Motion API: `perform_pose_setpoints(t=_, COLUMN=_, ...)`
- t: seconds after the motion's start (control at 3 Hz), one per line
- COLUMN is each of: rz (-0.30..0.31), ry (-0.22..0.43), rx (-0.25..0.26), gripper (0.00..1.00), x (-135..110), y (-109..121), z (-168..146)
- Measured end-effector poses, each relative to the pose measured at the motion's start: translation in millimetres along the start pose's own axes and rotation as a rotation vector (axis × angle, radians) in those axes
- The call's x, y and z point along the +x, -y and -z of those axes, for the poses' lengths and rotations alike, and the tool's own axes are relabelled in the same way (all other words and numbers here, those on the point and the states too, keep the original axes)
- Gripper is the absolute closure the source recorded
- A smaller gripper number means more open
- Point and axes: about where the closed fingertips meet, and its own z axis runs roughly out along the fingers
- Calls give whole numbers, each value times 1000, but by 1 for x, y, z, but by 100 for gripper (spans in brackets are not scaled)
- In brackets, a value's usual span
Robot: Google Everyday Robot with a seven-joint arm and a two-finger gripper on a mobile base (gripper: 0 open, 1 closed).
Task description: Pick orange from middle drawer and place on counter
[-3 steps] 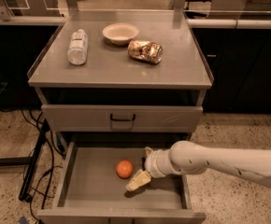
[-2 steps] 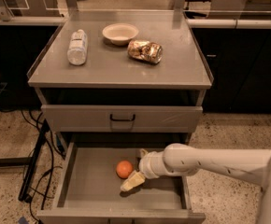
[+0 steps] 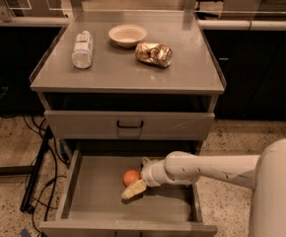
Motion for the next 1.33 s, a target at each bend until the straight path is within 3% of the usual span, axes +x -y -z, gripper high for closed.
perform_pose_setpoints(t=0.33, rz=-14, ry=1, rx=0, gripper=0, x=-1, y=7, z=-19)
perform_pose_setpoints(t=1.0, rz=-43, ry=-44, rx=12, gripper=0, x=35, y=-8, z=-50)
perform_pose_setpoints(t=1.33, rz=-43, ry=-44, rx=12, gripper=21, x=35, y=-8, z=-50)
